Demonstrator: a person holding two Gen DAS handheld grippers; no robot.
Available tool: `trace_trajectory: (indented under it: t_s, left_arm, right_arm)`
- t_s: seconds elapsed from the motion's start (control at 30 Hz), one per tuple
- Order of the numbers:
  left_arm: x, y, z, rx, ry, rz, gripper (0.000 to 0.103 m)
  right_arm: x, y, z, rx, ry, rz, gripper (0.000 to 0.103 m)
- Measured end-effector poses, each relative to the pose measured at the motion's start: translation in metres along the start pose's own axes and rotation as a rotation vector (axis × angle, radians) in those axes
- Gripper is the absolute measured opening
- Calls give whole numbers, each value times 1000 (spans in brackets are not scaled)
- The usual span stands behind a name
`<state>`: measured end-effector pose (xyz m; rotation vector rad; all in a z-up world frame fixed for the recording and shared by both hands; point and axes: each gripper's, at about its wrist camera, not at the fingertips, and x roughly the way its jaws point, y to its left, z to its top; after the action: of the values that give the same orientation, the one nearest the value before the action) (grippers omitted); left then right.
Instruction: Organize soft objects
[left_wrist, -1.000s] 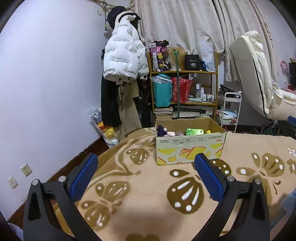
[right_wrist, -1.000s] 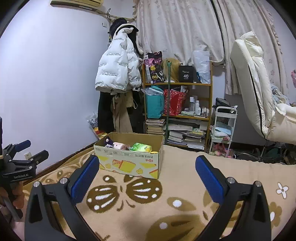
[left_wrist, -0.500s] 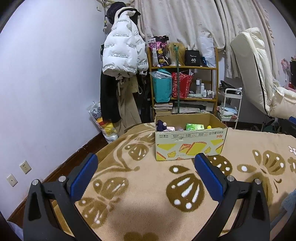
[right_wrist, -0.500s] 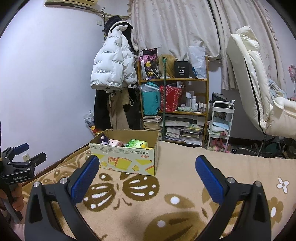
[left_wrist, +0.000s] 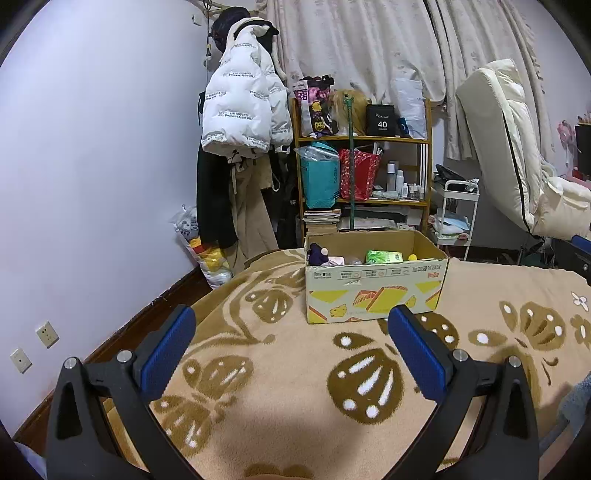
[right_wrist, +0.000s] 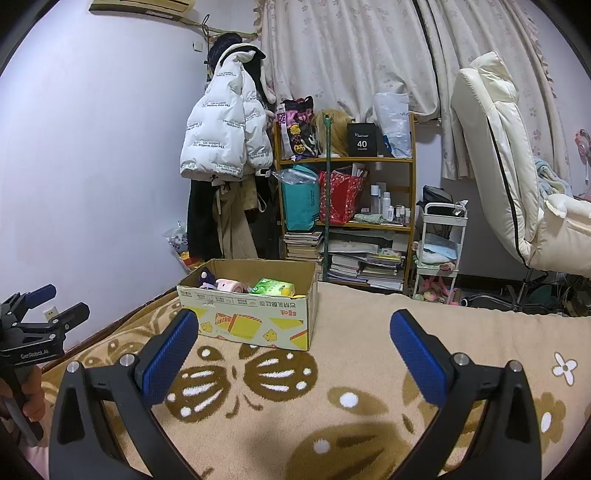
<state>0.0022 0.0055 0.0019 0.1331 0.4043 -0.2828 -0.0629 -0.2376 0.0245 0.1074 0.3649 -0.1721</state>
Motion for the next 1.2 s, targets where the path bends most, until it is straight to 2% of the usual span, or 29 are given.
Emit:
trace_trajectory:
  t_s: [1.2]
  left_arm:
    - [5, -2, -5, 28, 22, 8, 102]
  right_arm:
    - [-1, -3, -3, 2, 3, 1, 103]
